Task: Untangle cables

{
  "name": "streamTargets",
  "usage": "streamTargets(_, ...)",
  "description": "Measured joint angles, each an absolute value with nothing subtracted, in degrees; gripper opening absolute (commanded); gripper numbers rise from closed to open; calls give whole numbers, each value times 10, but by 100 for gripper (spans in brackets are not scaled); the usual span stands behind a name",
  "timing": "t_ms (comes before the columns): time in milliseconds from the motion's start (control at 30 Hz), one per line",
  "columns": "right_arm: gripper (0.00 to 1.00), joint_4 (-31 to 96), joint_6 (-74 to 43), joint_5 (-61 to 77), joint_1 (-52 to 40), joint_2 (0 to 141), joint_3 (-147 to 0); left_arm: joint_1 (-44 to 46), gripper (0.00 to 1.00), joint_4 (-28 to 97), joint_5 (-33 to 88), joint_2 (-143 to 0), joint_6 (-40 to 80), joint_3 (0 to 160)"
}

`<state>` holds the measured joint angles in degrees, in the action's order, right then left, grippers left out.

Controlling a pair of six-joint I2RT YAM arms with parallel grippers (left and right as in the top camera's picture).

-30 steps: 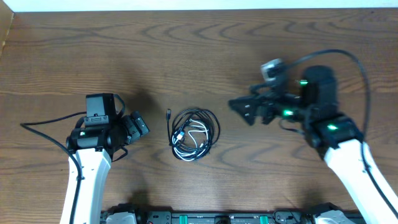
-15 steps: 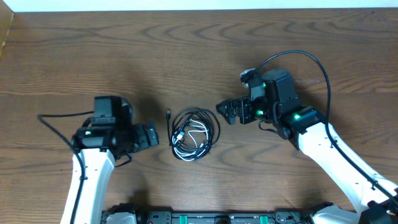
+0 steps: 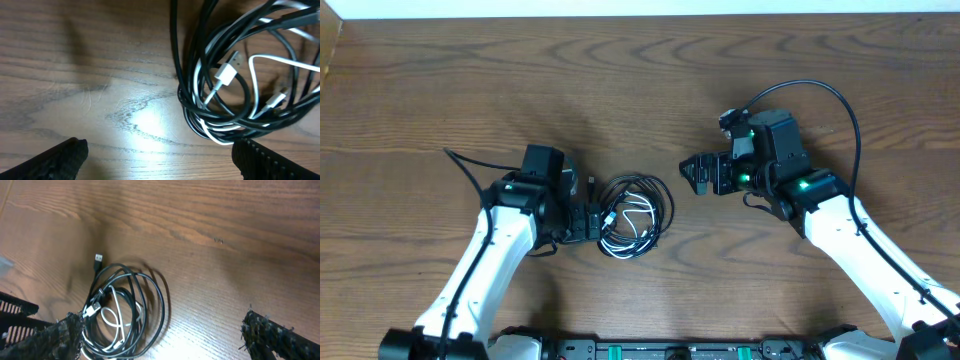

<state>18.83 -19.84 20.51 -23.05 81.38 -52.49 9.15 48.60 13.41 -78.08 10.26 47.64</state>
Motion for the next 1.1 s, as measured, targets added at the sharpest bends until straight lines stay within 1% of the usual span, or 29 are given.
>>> streamTargets(167,99,190,-192,205,-230,814,-525,95,97,481,135,-810,93,476)
streamTargets(567,99,191,-190,199,-230,814,-525,161,96,413,138,-890,65,476)
streamTargets(667,99,191,-190,199,-230,814,-525,173,91,399,138,-905,65,476)
streamTargets(700,99,191,-189,199,-230,814,-525,176,88,396,139,-910,65,476)
streamTargets(733,99,191,-189,199,-230,814,-525,179,80,392,139,-913,65,476)
streamTargets(767,99,191,-189,198,-230,814,-525,183,76,387,139,-917,67,476)
streamTargets(800,99,191,-189,199,-230,814,-525,186,73,381,140,-920,71,476)
streamTargets(1100,99,192,-189,198,-230,814,-525,194,69,301,138,-934,82,477)
